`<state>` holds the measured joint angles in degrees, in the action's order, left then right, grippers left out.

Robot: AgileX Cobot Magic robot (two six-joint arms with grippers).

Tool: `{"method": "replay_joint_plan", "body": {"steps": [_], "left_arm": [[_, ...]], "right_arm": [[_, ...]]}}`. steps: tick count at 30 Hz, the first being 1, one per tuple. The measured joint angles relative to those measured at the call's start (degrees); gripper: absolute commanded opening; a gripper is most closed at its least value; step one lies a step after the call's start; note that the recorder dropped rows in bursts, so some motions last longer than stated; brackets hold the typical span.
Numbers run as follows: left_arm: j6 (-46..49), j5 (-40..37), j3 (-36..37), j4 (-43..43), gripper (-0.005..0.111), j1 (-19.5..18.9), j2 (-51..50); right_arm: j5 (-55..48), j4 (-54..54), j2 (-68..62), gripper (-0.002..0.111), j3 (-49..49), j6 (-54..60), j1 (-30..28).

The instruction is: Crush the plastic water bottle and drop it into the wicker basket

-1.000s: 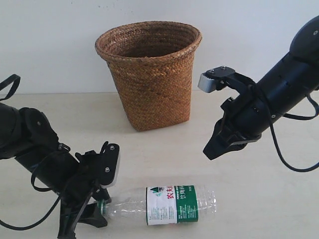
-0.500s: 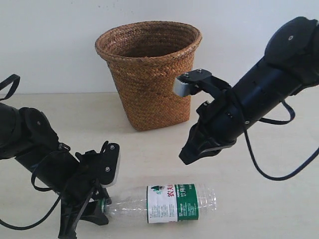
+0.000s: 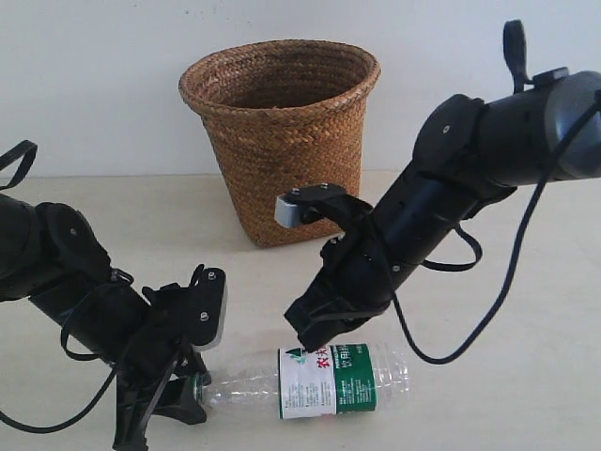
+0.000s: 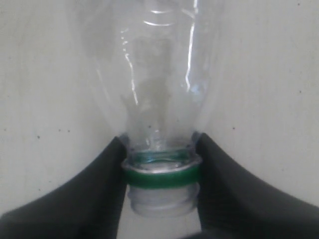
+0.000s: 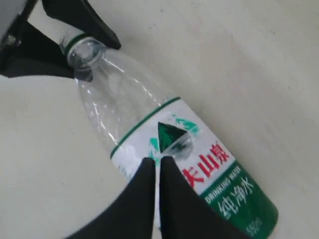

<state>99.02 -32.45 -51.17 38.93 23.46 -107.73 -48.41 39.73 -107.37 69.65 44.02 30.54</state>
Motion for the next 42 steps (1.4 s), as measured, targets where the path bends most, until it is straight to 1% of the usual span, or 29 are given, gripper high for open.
{"method": "replay_joint_plan", "body": {"steps": [7,15,27,31,42], "left_arm": [[-0.4,0.0,0.0,0.0,0.004,0.0,0.0],[-0.8,0.1,0.0,0.2,0.004,0.0,0.0],[-1.0,0.2,0.2,-0.4,0.004,0.0,-0.1],[-1.1,0.2,0.2,-0.4,0.004,0.0,-0.1],[-2.6,0.1,0.2,0.0,0.004,0.3,-0.1]], "right_arm": [[-0.5,0.2,-2.8,0.000,2.7,-3.0,2.0],[-1.9,0.4,-4.7,0.000,2.7,-4.2,2.0],[-3.2,1.8,-10.6,0.000,4.3,-6.4,1.9],[-6.6,-2.2,-14.0,0.000,9.0,-13.7,2.0],[-16.3,-6.2,-22.9,0.000,19.4,-20.4,2.0]]}}
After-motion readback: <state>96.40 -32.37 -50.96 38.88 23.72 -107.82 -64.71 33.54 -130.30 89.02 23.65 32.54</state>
